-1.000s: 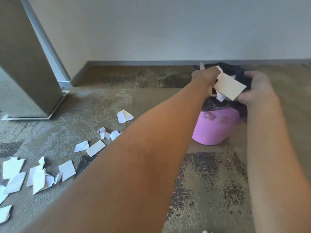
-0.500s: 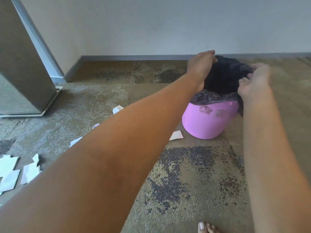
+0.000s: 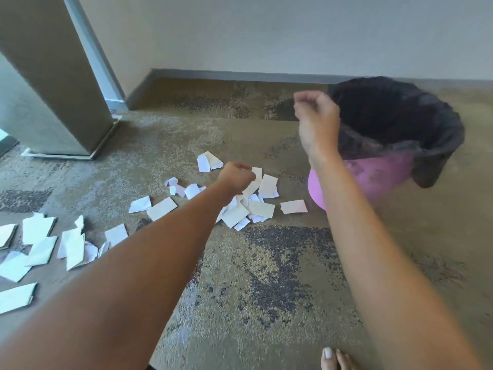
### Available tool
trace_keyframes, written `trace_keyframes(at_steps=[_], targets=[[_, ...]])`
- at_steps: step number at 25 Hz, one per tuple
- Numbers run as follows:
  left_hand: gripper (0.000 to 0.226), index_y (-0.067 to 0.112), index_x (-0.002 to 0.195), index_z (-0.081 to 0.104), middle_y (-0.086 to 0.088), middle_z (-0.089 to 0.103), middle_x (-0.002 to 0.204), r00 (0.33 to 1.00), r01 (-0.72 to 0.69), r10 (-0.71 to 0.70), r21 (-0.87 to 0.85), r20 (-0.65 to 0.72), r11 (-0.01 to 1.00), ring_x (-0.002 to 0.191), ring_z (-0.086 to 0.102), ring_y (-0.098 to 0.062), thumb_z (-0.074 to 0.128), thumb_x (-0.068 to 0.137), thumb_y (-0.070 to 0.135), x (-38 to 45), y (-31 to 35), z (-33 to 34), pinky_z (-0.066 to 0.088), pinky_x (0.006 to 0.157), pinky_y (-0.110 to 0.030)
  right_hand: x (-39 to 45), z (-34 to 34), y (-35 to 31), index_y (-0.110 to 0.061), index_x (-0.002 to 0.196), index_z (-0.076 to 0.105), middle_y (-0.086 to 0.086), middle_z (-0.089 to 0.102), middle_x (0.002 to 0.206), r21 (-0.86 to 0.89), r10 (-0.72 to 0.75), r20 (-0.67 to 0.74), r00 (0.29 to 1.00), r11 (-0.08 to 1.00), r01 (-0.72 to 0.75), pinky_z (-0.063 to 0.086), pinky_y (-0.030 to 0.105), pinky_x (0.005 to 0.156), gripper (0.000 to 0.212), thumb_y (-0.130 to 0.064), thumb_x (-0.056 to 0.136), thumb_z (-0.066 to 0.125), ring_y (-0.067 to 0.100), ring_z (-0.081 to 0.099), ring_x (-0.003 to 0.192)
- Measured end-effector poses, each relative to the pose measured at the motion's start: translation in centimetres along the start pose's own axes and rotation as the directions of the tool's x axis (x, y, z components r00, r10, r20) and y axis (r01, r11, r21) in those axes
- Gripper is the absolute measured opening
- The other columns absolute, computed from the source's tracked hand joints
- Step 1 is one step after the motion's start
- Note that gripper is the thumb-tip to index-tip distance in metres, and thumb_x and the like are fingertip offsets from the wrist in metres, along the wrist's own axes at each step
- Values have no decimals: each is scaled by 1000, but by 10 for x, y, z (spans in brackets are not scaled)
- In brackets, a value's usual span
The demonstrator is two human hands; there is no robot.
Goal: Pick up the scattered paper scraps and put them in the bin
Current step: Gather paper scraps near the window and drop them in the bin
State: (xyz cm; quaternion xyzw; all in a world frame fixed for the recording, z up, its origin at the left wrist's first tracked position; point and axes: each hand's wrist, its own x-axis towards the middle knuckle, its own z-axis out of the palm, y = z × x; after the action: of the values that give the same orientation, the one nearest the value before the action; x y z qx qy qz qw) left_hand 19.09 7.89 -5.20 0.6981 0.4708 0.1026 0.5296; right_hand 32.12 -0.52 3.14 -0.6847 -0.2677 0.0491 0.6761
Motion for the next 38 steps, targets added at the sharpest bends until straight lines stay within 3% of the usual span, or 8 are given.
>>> trace_keyframes(at_steps=[4, 7, 10, 12, 18, 28, 32, 38], targets=[[52, 4, 132, 48, -18, 50, 131, 989, 142, -146, 462, -26, 875, 115, 53, -33, 66, 85, 19, 6, -78, -30, 46, 90, -37, -38, 50, 64, -16, 107, 64, -2, 63, 106, -298, 258, 356, 898, 942, -153, 41, 20, 79, 18, -12, 89, 62, 6, 57, 91], [93, 9, 146, 24, -20, 24, 149, 981, 180, -185, 671, -65, 719, 138, 26, -42, 76, 76, 40, 6, -108, -39, 34, 108, -49, -62, 65, 121, -15, 131, 47, 8, 46, 135, -602, 512, 450, 732, 779, -175, 43, 35, 95, 59, -30, 81, 74, 25, 50, 120], [133, 22, 154, -4, -15, -11, 160, 986, -4, -129, 800, 101, 600, 145, -14, -46, 84, 60, 55, 15, -122, -35, 10, 115, -64, -78, 75, 150, -25, 145, 25, 6, 18, 150, -777, 578, 488, 654, 629, 25, 34, 52, 108, 111, -52, 58, 86, 37, 24, 140], [143, 35, 151, -16, -4, -32, 157, 966, -104, -135, 813, 219, 573, 140, -29, -45, 86, 54, 58, 24, -127, -29, 12, 109, -73, -81, 85, 158, -34, 148, 14, -2, -6, 157, -790, 580, 580, 572, 572, 221, 17, 69, 109, 128, -58, 47, 88, 44, -5, 146], [118, 50, 144, -22, 10, -38, 152, 945, -130, -201, 859, 259, 495, 136, -36, -44, 58, 63, 83, 47, -154, -24, 9, 106, -76, -70, 109, 179, -48, 150, -6, 0, -36, 155, -752, 656, 635, 408, 402, 523, 0, 81, 100, 147, -61, 40, 89, 48, -28, 140], [59, 31, 148, 17, -13, 9, 156, 974, -196, -33, 913, 222, 359, 139, 18, -54, 38, 96, 47, 33, -176, -22, 32, 105, -65, -96, 84, 189, -24, 135, 40, -4, 28, 143, -759, 540, 646, 539, 525, 385, 37, 61, 102, 88, -52, 64, 83, 33, 32, 132], [55, 19, 147, 19, -19, 17, 152, 987, -157, -1, 968, 160, 195, 134, 32, -54, 43, 97, 12, 1, -175, -11, 51, 85, -61, -127, 85, 176, -17, 132, 41, -1, 33, 138, -804, 530, 586, 613, 475, 359, 42, 57, 95, 55, -30, 86, 67, 36, 35, 129], [46, 6, 140, 28, -26, 39, 135, 990, -105, 113, 984, 89, 145, 125, 42, -54, 45, 97, 5, -49, -181, -1, 58, 68, -53, -162, 63, 167, -12, 126, 49, 6, 33, 139, -822, 396, 547, 737, 421, 384, 45, 43, 80, 32, -12, 95, 53, 37, 48, 112]])
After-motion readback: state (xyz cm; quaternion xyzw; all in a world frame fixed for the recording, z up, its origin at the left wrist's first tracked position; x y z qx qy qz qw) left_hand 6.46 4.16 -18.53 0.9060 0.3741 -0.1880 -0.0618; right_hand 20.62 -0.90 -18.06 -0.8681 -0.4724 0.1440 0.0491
